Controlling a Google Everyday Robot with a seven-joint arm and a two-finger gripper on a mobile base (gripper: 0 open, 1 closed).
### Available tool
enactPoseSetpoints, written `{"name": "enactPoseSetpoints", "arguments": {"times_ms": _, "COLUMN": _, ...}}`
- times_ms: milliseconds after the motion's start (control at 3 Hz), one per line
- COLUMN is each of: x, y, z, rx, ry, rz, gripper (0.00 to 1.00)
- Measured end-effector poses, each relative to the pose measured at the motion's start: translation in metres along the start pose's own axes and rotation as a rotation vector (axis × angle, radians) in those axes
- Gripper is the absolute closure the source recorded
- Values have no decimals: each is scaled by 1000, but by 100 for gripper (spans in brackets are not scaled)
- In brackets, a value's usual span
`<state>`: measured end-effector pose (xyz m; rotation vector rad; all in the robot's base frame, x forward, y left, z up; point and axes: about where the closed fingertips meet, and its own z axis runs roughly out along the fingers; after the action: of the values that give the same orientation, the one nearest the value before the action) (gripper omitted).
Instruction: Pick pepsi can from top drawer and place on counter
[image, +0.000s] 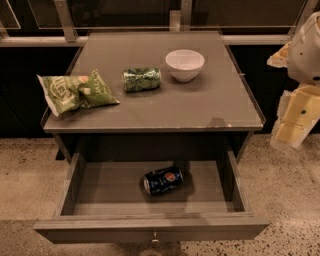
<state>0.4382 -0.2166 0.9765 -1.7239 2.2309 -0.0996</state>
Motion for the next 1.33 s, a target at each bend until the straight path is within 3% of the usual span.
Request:
{"name": "enactPoseSetpoints", "arguments": {"times_ms": 333, "x": 0, "y": 0, "z": 0, "rx": 0, "ry": 0, "rz": 0, "gripper": 0}}
{"name": "enactPoseSetpoints", "arguments": {"times_ms": 667, "x": 3, "y": 11, "z": 13, "rx": -15, "ry": -50, "rz": 35, "gripper": 0}}
{"name": "enactPoseSetpoints", "arguments": {"times_ms": 1000, "x": 7, "y": 36, "z": 47, "rx": -54, "ry": -137, "rz": 92, "gripper": 0}}
{"name": "enactPoseSetpoints", "arguments": {"times_ms": 1333, "x": 7, "y": 56, "z": 89, "rx": -148, "ry": -208, "rz": 109, "gripper": 0}}
